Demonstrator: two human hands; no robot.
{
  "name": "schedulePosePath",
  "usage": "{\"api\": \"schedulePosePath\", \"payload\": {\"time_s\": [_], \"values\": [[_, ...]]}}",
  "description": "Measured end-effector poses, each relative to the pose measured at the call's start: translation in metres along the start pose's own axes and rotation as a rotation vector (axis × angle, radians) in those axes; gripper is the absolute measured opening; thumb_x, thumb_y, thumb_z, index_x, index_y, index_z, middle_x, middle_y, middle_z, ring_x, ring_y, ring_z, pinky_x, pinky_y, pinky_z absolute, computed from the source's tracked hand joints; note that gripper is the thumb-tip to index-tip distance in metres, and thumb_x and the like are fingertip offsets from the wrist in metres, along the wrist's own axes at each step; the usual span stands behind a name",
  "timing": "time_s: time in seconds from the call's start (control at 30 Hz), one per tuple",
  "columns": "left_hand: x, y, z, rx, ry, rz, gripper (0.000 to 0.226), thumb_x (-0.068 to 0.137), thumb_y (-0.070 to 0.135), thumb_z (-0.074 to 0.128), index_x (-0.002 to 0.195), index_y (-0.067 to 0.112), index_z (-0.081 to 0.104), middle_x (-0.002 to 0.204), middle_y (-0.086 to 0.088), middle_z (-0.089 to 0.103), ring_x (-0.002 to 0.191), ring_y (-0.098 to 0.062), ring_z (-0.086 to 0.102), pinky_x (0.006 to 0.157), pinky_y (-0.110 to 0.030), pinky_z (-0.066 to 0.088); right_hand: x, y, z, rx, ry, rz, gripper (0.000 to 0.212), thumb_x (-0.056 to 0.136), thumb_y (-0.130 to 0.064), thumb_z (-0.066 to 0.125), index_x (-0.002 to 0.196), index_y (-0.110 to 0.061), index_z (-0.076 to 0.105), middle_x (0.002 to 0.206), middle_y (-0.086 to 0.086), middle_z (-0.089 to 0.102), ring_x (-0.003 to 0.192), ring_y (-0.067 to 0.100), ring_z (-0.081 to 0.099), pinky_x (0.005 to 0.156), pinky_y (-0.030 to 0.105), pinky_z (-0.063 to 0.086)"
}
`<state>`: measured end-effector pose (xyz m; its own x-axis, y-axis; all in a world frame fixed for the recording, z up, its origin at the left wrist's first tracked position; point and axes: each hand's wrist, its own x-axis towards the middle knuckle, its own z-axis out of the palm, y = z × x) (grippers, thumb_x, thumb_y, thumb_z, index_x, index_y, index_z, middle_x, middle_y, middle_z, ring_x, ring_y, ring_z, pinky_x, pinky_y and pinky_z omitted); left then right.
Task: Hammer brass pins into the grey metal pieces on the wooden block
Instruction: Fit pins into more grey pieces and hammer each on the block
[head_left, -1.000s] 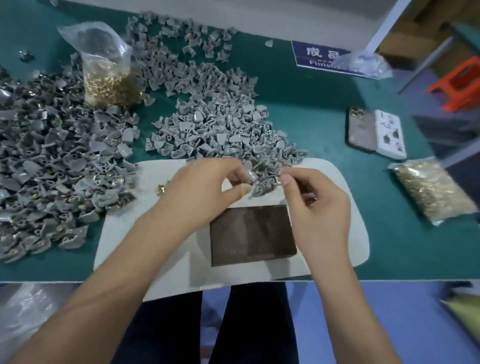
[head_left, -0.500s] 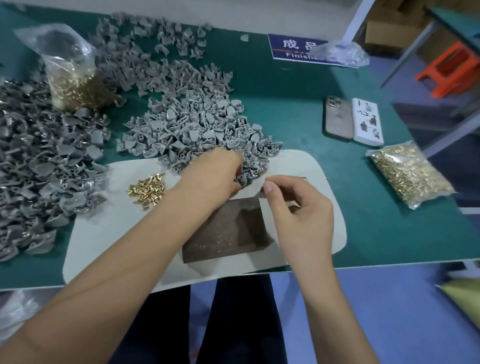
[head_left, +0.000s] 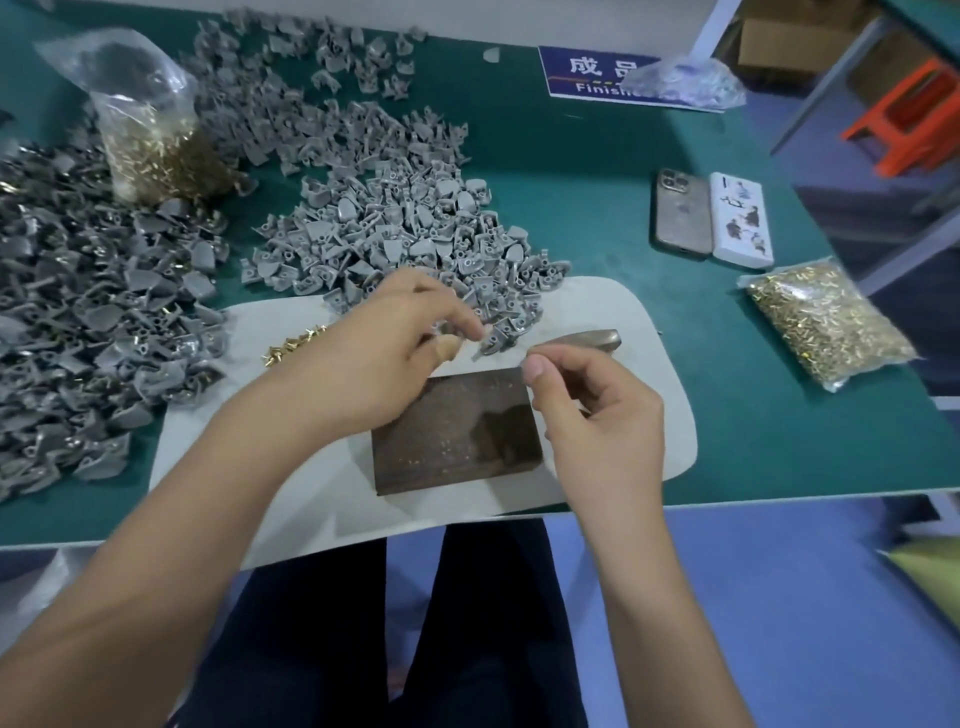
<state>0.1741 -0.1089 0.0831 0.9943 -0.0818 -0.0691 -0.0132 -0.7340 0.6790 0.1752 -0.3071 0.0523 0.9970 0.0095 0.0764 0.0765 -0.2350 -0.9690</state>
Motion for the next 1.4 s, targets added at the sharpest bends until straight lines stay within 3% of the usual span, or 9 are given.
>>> {"api": "schedulePosePath", "payload": {"time_s": [0.1,0.27,0.4,0.57,0.67,0.77,1.07,1.2,1.4], "values": [[-0.031,-0.004,-0.005,-0.087,0.01,-0.004,0.019,0.097,0.031,0.059,0.108,0.045,0.066,0.116,0.021,0.056,0.101,0.004,0.058,0.093,-0.027,0.048,-0.007,-0.001,0.002,0.023,-0.04,-0.008,0.008,0.092,-0.015,0.074,0.092,-0.021,0.079,0.081,-0.009,0.074,0.077,0.009,0.068,0.074,0.027,0.053],[-0.056,-0.001,0.012,0.006,0.076,-0.009,0.038,0.093,0.019,0.066,0.122,0.041,0.058,0.106,0.018,0.056,0.092,0.001,0.056,0.083,-0.023,0.045,-0.015,-0.001,0.004,0.002,-0.107,-0.026,0.01,0.091,-0.013,0.076,0.092,-0.023,0.079,0.08,-0.012,0.074,0.078,0.01,0.071,0.075,0.026,0.054],[-0.059,0.001,0.021,0.08,0.064,0.019,0.025,0.092,0.015,0.064,0.107,0.031,0.051,0.097,0.017,0.045,0.087,-0.002,0.048,0.079,-0.029,0.041,-0.018,-0.002,0.0,-0.074,-0.178,-0.085,0.009,0.089,-0.015,0.078,0.09,-0.024,0.078,0.079,-0.016,0.074,0.073,0.005,0.069,0.069,0.017,0.049],[-0.061,0.001,0.019,0.154,0.024,0.112,0.037,0.089,0.016,0.065,0.121,0.033,0.056,0.109,0.02,0.053,0.087,-0.007,0.048,0.084,-0.035,0.044,-0.021,0.001,-0.004,-0.132,-0.194,-0.124,0.011,0.089,-0.013,0.078,0.092,-0.023,0.079,0.081,-0.023,0.073,0.078,-0.002,0.066,0.069,0.01,0.043],[-0.067,-0.004,0.023,0.111,0.13,0.05,0.043,0.087,0.029,0.068,0.124,0.039,0.049,0.11,0.019,0.05,0.085,0.0,0.047,0.08,-0.029,0.043,-0.022,0.0,-0.003,-0.177,-0.224,-0.182,0.01,0.089,-0.013,0.078,0.092,-0.022,0.079,0.086,-0.017,0.074,0.085,0.002,0.063,0.075,0.014,0.04],[-0.073,-0.013,0.027,0.034,0.217,-0.014,0.029,0.083,0.034,0.073,0.107,0.034,0.057,0.099,0.016,0.054,0.085,0.008,0.05,0.076,-0.02,0.042,-0.02,-0.004,0.001,-0.251,-0.273,-0.223,0.007,0.089,-0.016,0.078,0.091,-0.022,0.079,0.084,-0.01,0.068,0.083,0.005,0.057,0.075,0.013,0.037],[-0.073,-0.014,0.028,0.053,0.302,0.015,0.009,0.083,0.022,0.076,0.091,0.027,0.073,0.083,0.01,0.058,0.08,-0.013,0.055,0.074,-0.039,0.05,-0.015,-0.01,0.027,-0.437,-0.361,-0.309,0.01,0.087,-0.015,0.076,0.086,-0.024,0.079,0.067,-0.01,0.047,0.073,0.013,0.049,0.07,0.035,0.043],[-0.073,-0.016,0.026,0.089,0.336,0.019,0.011,0.082,0.027,0.079,0.093,0.028,0.076,0.085,0.009,0.061,0.09,-0.019,0.054,0.074,-0.042,0.05,-0.01,-0.017,0.028,-0.517,-0.389,-0.344,0.009,0.086,-0.016,0.078,0.084,-0.025,0.079,0.062,-0.013,0.042,0.071,0.014,0.049,0.069,0.039,0.044],[-0.072,-0.018,0.026,0.112,0.359,0.039,0.01,0.08,0.03,0.081,0.089,0.03,0.077,0.078,0.009,0.062,0.085,-0.02,0.051,0.069,-0.04,0.048,-0.017,-0.023,0.03,-0.63,-0.391,-0.439,0.009,0.087,-0.017,0.076,0.084,-0.026,0.077,0.061,-0.013,0.035,0.069,0.014,0.045,0.067,0.042,0.044]]}}
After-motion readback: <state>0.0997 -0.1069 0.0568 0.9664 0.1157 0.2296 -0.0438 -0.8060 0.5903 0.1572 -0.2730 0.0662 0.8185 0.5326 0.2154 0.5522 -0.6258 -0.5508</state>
